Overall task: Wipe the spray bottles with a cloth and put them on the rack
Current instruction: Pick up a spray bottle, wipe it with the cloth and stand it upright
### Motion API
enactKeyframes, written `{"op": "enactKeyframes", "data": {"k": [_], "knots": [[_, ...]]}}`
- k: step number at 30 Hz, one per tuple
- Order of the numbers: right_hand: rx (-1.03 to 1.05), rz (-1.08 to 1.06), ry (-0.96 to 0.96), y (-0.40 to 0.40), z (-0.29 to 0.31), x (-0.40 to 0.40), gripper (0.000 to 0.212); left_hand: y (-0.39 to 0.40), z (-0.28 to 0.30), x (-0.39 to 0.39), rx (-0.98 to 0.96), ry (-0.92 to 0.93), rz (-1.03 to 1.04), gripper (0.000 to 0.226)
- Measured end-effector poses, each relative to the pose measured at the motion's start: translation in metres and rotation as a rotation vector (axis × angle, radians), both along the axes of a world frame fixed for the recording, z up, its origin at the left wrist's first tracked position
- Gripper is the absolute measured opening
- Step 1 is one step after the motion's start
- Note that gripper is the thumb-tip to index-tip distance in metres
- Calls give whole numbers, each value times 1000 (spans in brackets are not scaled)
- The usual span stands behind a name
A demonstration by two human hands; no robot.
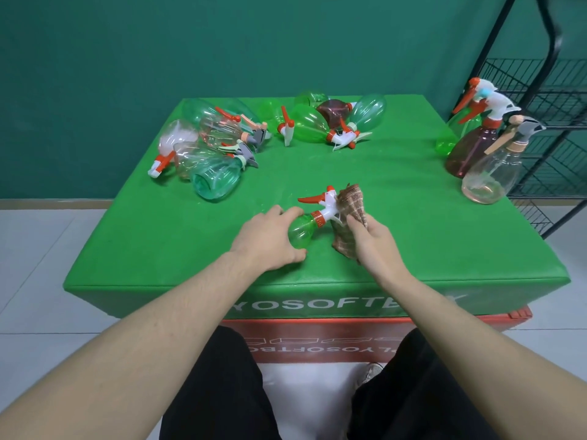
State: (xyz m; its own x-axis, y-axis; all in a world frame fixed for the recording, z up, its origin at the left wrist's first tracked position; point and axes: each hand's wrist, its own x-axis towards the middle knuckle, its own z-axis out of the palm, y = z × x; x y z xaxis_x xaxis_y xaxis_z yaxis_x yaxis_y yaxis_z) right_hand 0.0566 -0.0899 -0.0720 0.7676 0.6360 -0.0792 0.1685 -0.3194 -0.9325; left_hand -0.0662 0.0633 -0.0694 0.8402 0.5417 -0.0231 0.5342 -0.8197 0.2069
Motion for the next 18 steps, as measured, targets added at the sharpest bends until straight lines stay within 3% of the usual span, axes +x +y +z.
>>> {"op": "enactKeyframes", "data": {"k": [5,13,16,18], "knots": [[10,39,36,-12,2,3,25,2,6,6,-54,1,28,85],[183,-129,333,-23,13,30,22,1,12,-5,-84,-3,-61,88],[174,-118,255,-17,22,36,23,-2,11,-8,-44,-4,-116,87],[116,-65,63,-12,26,37,25,-3,9,-7,-6,0,-133,86]]}}
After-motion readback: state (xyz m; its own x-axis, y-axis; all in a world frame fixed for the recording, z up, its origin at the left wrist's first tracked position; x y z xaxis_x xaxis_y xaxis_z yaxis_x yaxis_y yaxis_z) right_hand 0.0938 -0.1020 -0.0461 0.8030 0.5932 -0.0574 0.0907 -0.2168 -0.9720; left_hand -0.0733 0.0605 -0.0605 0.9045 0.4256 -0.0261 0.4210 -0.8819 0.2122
